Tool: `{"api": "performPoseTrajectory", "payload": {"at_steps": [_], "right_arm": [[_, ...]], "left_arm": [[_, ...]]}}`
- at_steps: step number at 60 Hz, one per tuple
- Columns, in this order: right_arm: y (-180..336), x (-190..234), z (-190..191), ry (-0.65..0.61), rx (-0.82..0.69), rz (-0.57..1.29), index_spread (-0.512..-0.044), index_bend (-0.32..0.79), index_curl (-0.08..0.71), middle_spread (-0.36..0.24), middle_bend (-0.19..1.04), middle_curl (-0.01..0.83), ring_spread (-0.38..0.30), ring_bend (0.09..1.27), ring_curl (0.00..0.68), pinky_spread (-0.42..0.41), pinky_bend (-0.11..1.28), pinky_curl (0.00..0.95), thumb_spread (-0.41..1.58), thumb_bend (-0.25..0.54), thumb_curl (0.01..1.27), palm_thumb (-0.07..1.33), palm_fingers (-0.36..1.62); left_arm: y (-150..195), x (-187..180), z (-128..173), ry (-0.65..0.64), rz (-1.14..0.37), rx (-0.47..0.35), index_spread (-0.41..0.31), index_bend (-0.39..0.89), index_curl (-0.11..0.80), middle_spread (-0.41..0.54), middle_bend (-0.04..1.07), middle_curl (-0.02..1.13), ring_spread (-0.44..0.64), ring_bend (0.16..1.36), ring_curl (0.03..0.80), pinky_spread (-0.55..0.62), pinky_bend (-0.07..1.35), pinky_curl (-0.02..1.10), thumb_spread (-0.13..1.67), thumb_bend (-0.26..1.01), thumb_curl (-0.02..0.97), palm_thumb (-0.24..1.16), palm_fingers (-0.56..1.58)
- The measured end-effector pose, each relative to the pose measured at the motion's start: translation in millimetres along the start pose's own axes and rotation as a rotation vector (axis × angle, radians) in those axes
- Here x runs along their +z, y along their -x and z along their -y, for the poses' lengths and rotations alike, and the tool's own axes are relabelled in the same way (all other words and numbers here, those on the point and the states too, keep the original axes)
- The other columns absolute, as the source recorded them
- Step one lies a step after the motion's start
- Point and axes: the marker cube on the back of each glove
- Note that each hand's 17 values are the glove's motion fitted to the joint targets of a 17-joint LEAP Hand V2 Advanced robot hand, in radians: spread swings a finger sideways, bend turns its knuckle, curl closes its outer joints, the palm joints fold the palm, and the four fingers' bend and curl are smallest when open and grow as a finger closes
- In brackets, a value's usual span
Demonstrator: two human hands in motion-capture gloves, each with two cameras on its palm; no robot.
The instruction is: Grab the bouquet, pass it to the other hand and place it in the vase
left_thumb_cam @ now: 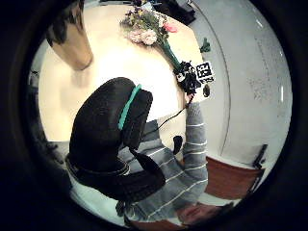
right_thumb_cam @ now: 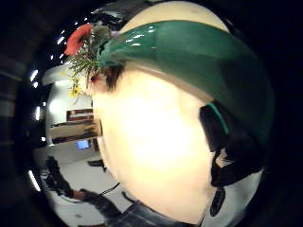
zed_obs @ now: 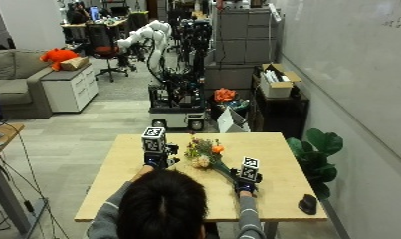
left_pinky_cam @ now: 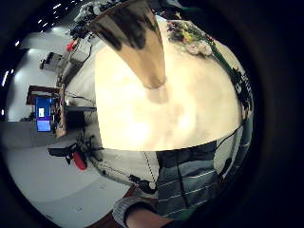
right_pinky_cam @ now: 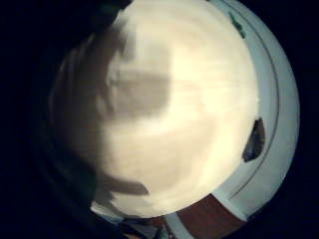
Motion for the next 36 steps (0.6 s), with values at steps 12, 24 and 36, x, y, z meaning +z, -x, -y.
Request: {"api": "performPoseTrajectory", "payload": {"at_steps": [12, 24, 36], "right_arm": [[-13, -28, 14, -0.19, 0.161, -0.289, -0.206, 0.22, 0.342, -0.107, 0.37, 0.405, -0.097, 0.52, 0.346, -0.039, 0.44, 0.333, 1.22, 0.213, 0.36, 0.91, 1.26], [-16, -64, 30, -0.443, 0.259, -0.223, -0.22, 0.23, 0.379, -0.161, 0.67, 0.556, -0.176, 0.89, 0.531, -0.19, 0.73, 0.49, 1.18, 0.139, 0.33, 0.91, 1.45], [10, -91, 0, -0.279, 0.366, 0.229, -0.217, 0.49, 0.509, -0.16, 0.85, 0.641, -0.186, 0.99, 0.59, -0.208, 0.77, 0.541, 1.09, 0.04, 0.32, 0.88, 1.43]], "left_arm": [[11, -1, 11, -0.025, 0.01, -0.02, 0.012, 0.15, 0.273, 0.199, 0.19, 0.36, 0.29, 0.55, 0.293, 0.31, 0.36, 0.36, 1.16, -0.02, 0.283, 0.21, 0.18], [5, -24, -10, -0.011, -0.016, -0.035, 0.001, 0.15, 0.289, 0.192, 0.19, 0.36, 0.29, 0.53, 0.286, 0.31, 0.34, 0.35, 1.17, -0.02, 0.282, 0.22, 0.21], [7, -52, 3, -0.126, -0.085, -0.034, -0.008, 0.17, 0.307, 0.168, 0.19, 0.36, 0.28, 0.51, 0.279, 0.3, 0.31, 0.34, 1.17, -0.02, 0.281, 0.22, 0.26]]}}
